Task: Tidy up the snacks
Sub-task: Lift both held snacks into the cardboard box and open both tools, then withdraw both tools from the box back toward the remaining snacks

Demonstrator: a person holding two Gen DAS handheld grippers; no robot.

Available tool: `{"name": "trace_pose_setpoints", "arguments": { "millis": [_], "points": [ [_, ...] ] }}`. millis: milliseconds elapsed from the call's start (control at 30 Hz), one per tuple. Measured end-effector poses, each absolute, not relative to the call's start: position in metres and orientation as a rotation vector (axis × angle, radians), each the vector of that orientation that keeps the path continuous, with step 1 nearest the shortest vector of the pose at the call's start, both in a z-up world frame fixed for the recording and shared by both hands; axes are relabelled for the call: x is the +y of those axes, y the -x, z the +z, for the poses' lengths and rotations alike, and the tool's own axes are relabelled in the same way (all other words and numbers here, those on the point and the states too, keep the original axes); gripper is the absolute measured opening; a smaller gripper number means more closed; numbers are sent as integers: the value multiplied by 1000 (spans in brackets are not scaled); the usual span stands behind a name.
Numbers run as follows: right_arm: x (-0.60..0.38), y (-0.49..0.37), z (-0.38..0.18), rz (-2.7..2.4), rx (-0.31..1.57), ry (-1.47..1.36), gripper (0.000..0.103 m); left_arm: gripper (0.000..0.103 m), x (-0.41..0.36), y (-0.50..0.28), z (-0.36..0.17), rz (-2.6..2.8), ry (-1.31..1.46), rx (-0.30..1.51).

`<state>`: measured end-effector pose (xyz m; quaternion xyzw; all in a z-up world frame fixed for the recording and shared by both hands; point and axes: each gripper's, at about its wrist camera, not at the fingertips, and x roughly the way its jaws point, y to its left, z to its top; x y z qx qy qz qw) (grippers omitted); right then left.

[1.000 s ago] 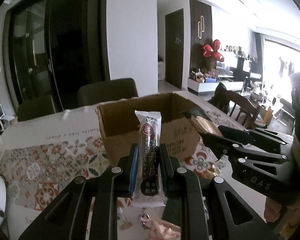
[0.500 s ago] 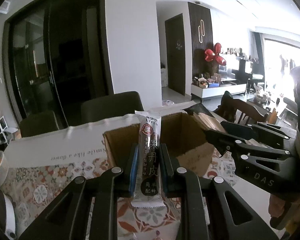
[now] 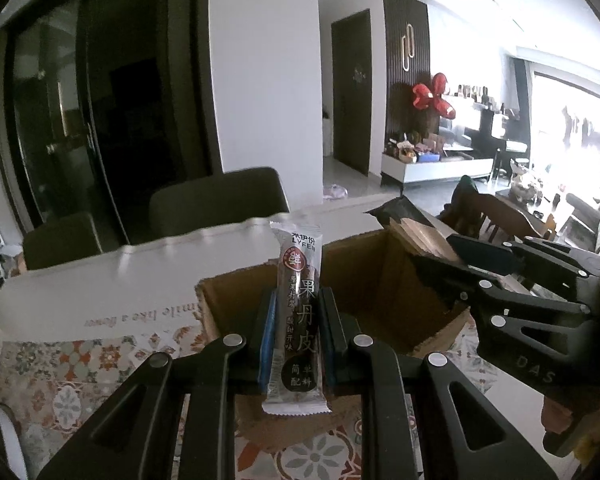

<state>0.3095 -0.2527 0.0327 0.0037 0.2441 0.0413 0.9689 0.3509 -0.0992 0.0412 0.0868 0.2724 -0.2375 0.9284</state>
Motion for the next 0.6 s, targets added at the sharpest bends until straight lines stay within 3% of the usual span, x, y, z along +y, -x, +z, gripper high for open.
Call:
{"name": "trace_pose_setpoints", "arguments": {
  "millis": [333,400,467,533,600],
  "points": [
    [-263,-342,12,56,556,-12,33,23,-114,-384,17,-499,-167,623],
    [-265,-345,8,50,565,-24,33,30,-115,-385,16,-487,-160,630],
    [-266,-349,5,42,576,-32,34,45,-112,-385,16,-480,-154,627],
    [-267,-351,4,29,586,-33,44,47,-111,-382,18,-476,-155,622],
    [-269,-349,4,19,577,-40,48,49,-108,-378,19,-465,-161,624]
  ]
}}
